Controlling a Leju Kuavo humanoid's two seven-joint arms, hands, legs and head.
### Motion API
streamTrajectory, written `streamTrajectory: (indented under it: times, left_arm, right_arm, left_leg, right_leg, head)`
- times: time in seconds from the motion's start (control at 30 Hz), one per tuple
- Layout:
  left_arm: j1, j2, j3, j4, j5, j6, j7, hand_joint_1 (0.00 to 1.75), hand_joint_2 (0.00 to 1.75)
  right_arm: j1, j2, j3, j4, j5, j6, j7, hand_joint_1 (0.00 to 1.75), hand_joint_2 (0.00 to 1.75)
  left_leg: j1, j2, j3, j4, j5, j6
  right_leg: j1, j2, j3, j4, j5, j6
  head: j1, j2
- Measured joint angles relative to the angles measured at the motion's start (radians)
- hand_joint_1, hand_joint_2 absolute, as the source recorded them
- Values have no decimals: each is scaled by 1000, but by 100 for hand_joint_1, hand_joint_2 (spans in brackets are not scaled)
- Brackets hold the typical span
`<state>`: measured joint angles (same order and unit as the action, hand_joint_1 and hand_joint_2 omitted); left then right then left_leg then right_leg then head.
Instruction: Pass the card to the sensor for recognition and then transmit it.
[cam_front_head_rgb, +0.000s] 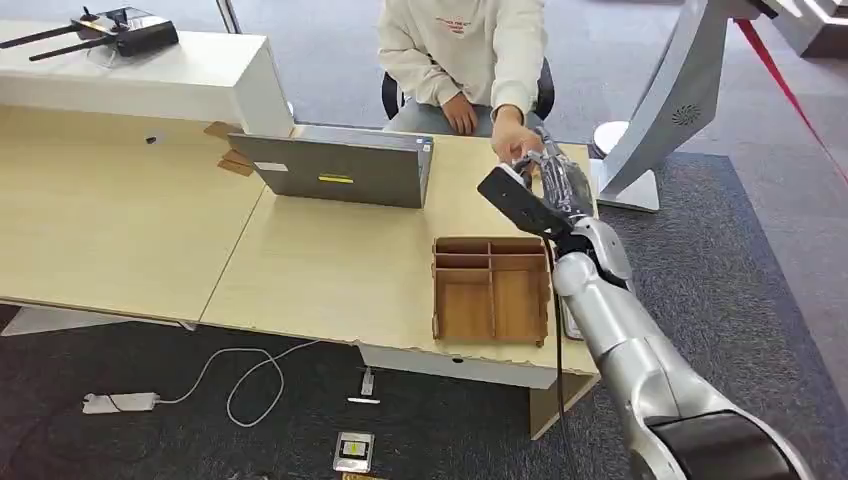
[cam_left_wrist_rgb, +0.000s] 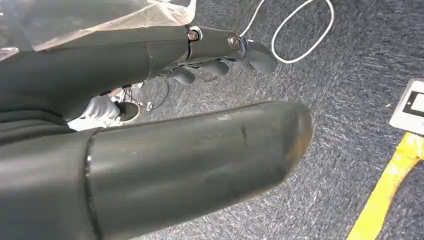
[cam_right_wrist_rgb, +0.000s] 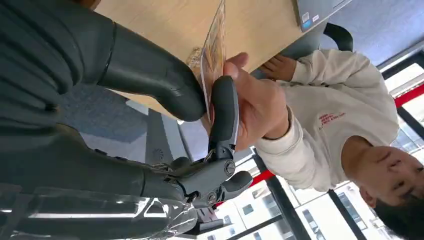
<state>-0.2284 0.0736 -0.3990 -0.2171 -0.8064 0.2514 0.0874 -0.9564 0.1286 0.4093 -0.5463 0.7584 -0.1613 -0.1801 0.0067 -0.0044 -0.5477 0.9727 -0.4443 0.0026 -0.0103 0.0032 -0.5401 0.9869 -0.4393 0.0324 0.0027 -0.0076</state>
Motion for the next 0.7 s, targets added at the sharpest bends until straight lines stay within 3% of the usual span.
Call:
streamTrajectory:
  times: [0.03, 0.07, 0.1, 0.7]
  left_arm:
    - [0, 0, 0, 0, 0, 0, 0, 0, 0]
    - [0, 0, 0, 0, 0, 0, 0, 0, 0]
    - [0, 0, 0, 0, 0, 0, 0, 0, 0]
    - [1, 0, 1, -2, 3, 5, 4, 0, 0]
  right_arm:
    - [1, 0, 0, 1, -3, -3, 2, 175, 175]
    - [1, -1, 0, 3, -5, -6, 3, 164, 175]
    - [2, -2, 0, 5, -6, -8, 3, 0, 175]
    - [-21, -60, -3, -9, -95, -97, -4, 0, 175]
  left_leg:
    - [0, 0, 0, 0, 0, 0]
    - [0, 0, 0, 0, 0, 0]
    - [0, 0, 0, 0, 0, 0]
    - [0, 0, 0, 0, 0, 0]
  right_leg:
    - [0, 0, 0, 0, 0, 0]
    - [0, 0, 0, 0, 0, 0]
    - [0, 0, 0, 0, 0, 0]
    - [0, 0, 0, 0, 0, 0]
  head:
    - [0, 0]
    - [0, 0]
    - [0, 0]
    - [0, 0]
